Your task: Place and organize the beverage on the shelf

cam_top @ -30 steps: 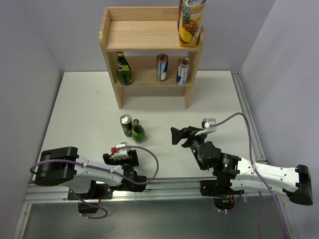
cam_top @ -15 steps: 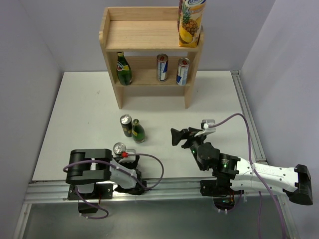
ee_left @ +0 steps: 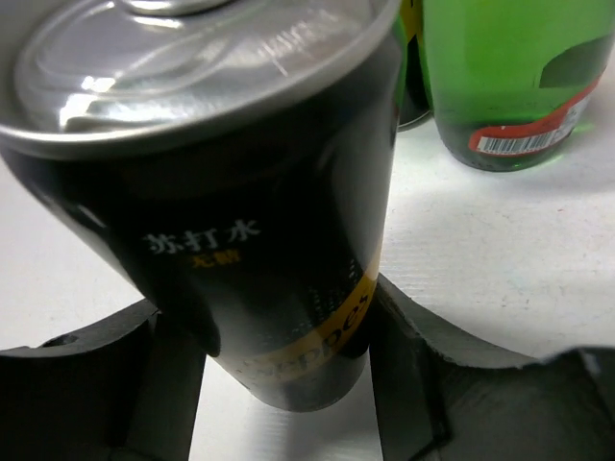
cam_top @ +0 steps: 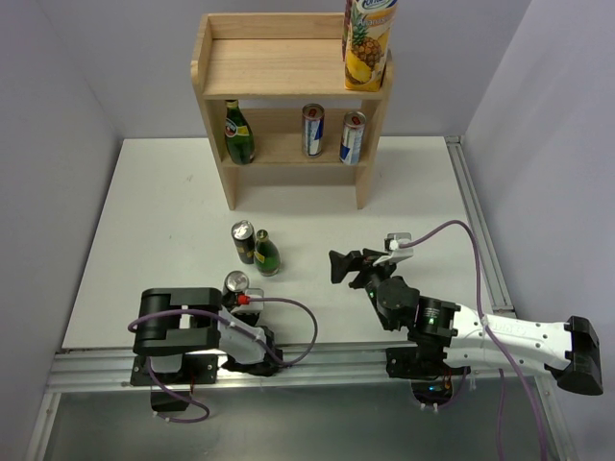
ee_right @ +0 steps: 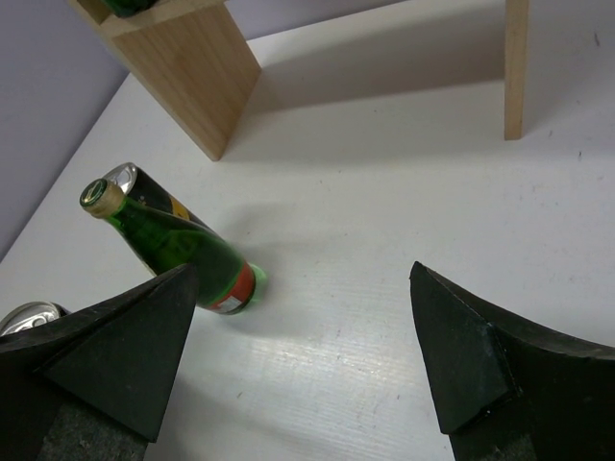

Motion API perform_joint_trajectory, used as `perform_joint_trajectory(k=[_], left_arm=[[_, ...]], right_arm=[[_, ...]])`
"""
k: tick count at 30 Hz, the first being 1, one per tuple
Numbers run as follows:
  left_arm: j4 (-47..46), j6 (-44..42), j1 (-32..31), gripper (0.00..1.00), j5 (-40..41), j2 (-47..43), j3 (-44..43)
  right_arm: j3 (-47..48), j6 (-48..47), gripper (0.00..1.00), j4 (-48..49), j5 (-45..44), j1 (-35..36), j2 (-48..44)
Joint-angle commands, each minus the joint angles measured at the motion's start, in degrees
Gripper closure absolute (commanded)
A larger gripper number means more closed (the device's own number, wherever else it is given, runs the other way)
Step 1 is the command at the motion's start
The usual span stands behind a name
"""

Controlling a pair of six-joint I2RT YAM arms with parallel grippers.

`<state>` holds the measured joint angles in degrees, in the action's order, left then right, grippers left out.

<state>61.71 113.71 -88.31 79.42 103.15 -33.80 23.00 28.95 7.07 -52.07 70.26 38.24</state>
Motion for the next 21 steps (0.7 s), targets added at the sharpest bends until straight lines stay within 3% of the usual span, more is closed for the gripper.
perform_joint_trajectory(k=[1,4,8,13,18,21], left_arm=[[-1.69,35.35,0.07,0.69,-0.14,-1.29,0.75],[-0.55,37.45,0.07,0.82,-0.67,-0.41,0.4],[-0.19,37.63,-0.02,0.89,-1.19,-1.46,0.05],[4.9,35.18,-2.73,1.0,-1.9,-10.24,-3.53],[9.99,24.12,-3.18,1.0,-1.81,-16.83,-12.75],[16.92,23.57,-3.09,1.0,-1.37,-17.28,-19.16]], right_arm=[[-0.42,0.93,0.02,1.81,-1.36,0.32,0.61],[-0.5,1.11,0.03,1.89,-1.28,0.32,0.78],[-0.42,1.11,0.04,1.37,-1.19,0.23,0.7],[0.11,1.02,0.06,-0.04,-1.1,0.32,0.52],[0.73,0.67,0.06,-1.62,-1.8,0.23,-0.53],[0.81,0.49,0.06,-2.67,-2.24,0.32,-1.67]])
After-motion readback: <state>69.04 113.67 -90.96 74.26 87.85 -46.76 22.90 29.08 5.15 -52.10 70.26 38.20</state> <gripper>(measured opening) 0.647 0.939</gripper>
